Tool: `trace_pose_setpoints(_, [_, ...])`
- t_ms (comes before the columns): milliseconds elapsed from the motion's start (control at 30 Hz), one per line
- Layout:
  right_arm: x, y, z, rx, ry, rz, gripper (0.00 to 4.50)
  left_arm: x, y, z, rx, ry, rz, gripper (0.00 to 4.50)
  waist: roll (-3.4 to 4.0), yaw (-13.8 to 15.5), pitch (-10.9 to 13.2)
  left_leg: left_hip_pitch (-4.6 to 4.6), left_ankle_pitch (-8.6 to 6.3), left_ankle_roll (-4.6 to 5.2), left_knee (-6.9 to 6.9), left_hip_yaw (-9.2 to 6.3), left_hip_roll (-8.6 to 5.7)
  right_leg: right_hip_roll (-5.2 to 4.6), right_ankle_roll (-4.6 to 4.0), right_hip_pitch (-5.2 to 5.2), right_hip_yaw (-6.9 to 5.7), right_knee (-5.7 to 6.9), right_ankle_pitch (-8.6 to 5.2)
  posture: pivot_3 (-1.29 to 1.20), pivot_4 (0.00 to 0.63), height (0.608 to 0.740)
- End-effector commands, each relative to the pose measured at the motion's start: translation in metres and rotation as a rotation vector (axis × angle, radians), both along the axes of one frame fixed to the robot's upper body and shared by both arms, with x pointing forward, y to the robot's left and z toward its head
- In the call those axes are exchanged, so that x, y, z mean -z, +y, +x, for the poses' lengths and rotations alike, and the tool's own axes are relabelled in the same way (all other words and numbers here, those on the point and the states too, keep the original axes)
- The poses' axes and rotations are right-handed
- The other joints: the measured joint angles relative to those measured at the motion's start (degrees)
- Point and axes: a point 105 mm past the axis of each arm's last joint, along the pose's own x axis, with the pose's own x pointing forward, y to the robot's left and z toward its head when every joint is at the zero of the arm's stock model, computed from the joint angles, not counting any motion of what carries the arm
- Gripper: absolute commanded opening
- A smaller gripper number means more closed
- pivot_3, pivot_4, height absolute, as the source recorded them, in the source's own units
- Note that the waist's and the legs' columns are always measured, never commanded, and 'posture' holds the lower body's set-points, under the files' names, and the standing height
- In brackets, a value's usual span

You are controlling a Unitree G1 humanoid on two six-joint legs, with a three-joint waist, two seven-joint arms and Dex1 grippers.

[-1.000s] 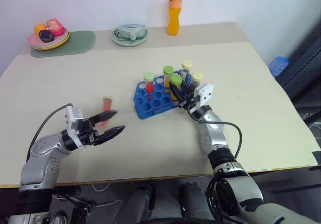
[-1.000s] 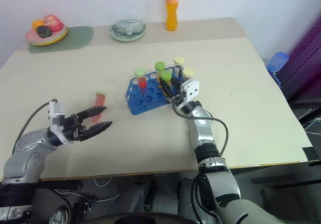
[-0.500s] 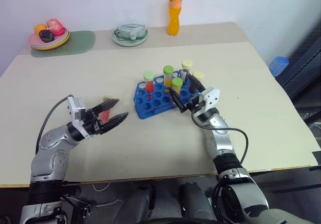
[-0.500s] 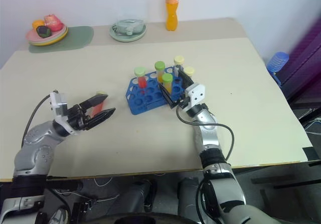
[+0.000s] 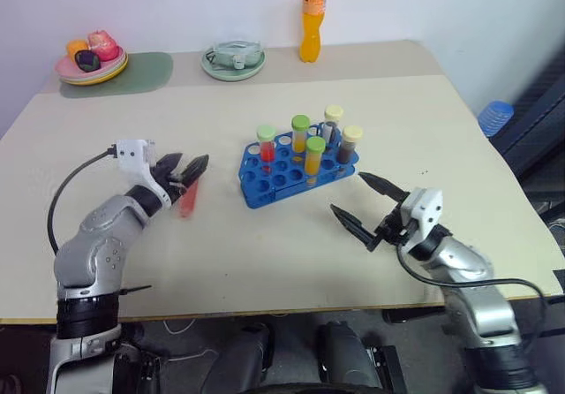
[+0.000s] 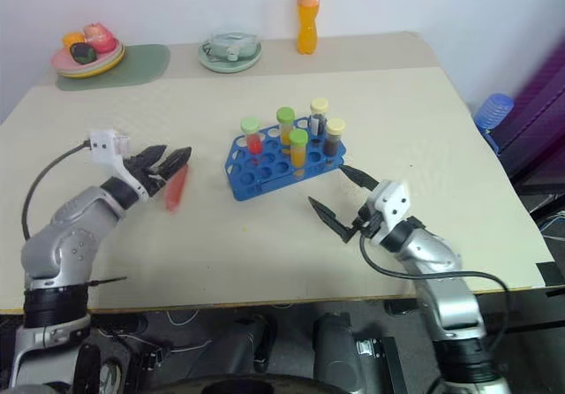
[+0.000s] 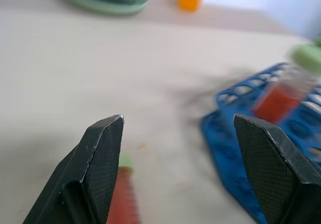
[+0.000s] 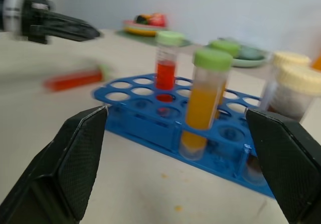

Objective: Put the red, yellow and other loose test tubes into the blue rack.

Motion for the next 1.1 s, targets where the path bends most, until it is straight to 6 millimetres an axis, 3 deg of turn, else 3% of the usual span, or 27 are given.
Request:
trace_pose_setpoints(33, [-0.027, 0.0, -0.009, -0.053, 0.022, 0.005, 4.46, -0.022, 0.011, 0.004, -0.03, 0.169, 0.055, 3.57, -0.11, 0.0, 0.0, -0.11, 0.01, 0.0, 0.05, -0.01, 0.0, 0.02, 0.01, -0.09, -0.04, 0.01, 0.01, 0.0, 0.15, 0.74])
trace_pose_setpoints(133, [-0.041, 0.0, -0.011, -0.055, 0.059, -0.036, 4.46, -0.034, 0.015, 0.013, -0.072, 0.284, 0.072, 3.57, -0.13, -0.1, 0.0, -0.25, -0.02, 0.02, 0.05, 0.06, -0.01, -0.01, 0.03, -0.23, -0.09, -0.03, 0.02, 0.0, 0.15, 0.74])
trace_pose_setpoints(233, [-0.053, 0.003, -0.013, -0.065, 0.077, -0.05, 4.46, -0.027, 0.02, 0.012, -0.099, 0.453, 0.111, 3.57, -0.15, -0.2, 0.1, -0.37, -0.03, -0.03, 0.06, 0.08, -0.01, -0.02, 0.02, -0.41, -0.09, 0.0, 0.04, 0.0, 0.15, 0.74])
trace_pose_setpoints(400, [-0.065, 0.003, -0.011, -0.051, 0.117, -0.022, 4.46, -0.021, 0.025, 0.015, -0.128, 0.541, 0.139, 3.57, -0.29, 0.0, 0.1, -0.41, 0.15, -0.38, 0.06, 0.06, 0.01, -0.03, 0.0, -0.43, -0.06, 0.0, 0.05, 0.0, 0.15, 0.74])
trace_pose_setpoints(600, [-0.058, -0.002, -0.008, -0.018, 0.115, -0.063, 4.46, -0.01, 0.036, 0.016, -0.19, 0.627, 0.173, 3.57, -0.36, 0.1, 0.2, -0.53, 0.14, -0.38, 0.28, 0.06, 0.01, -0.04, -0.03, -0.44, -0.08, -0.01, 0.08, 0.0, 0.15, 0.74])
trace_pose_setpoints(1033, [-0.055, 0.002, -0.01, 0.028, 0.068, -0.023, 4.46, 0.014, 0.015, 0.024, -0.202, 0.752, 0.177, 3.57, -0.37, -0.1, 0.2, -0.58, 0.14, -0.39, 0.5, 0.09, 0.01, -0.04, 0.01, -0.44, -0.08, 0.09, 0.11, 0.0, 0.15, 0.74])
trace_pose_setpoints(1100, [-0.055, 0.001, -0.011, 0.035, 0.069, -0.024, 4.5, 0.02, 0.017, 0.023, -0.216, 0.782, 0.177, 3.01, -0.37, -0.1, 0.2, -0.57, 0.14, -0.39, 0.52, 0.09, 0.01, -0.04, 0.01, -0.44, -0.08, 0.1, 0.11, 0.0, 0.15, 0.74])
